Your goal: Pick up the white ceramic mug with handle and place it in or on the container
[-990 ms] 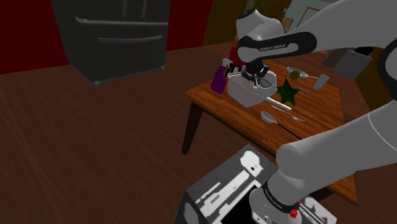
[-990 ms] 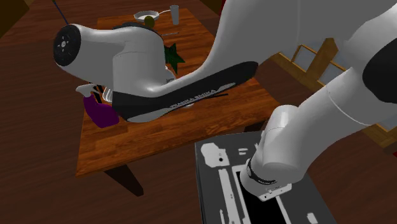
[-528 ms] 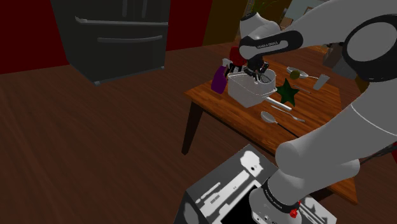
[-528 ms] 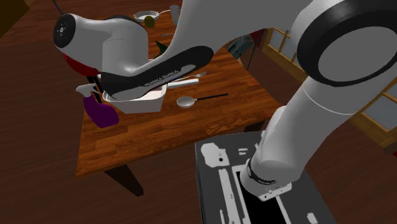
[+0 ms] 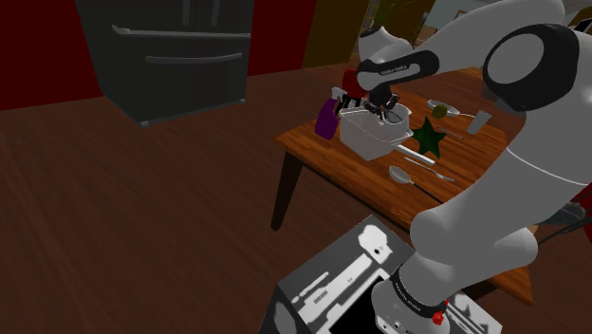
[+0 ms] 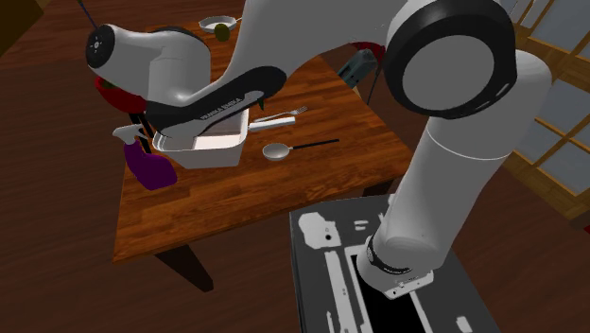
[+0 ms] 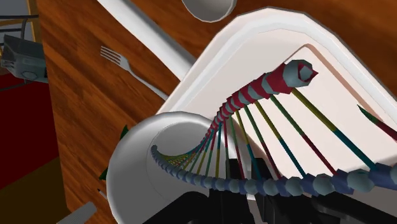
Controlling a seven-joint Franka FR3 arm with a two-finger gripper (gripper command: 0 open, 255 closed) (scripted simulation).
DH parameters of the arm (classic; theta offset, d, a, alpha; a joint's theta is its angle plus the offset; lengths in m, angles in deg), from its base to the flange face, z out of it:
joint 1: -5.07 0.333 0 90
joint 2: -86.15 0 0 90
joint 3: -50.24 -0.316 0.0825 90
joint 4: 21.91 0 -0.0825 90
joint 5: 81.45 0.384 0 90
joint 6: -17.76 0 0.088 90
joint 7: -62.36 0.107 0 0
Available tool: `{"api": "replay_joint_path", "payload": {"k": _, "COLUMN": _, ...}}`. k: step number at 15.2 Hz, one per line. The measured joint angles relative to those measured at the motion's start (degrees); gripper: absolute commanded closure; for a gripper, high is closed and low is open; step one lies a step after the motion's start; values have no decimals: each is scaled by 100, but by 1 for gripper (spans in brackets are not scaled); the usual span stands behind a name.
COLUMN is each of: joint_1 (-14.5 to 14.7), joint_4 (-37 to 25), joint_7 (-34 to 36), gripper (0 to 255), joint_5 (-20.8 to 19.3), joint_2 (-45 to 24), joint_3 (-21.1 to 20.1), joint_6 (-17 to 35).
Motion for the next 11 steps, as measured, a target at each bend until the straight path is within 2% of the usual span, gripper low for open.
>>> {"api": "replay_joint_path", "payload": {"k": 5, "joint_1": -7, "joint_4": 198, "joint_7": 237, "gripper": 255, "joint_5": -127, "joint_2": -147, "joint_3": 16, "joint_6": 264}}
{"api": "replay_joint_path", "payload": {"k": 11, "joint_1": -6, "joint_4": 237, "joint_7": 284, "gripper": 255, "joint_5": -152, "joint_2": -170, "joint_3": 17, "joint_6": 314}}
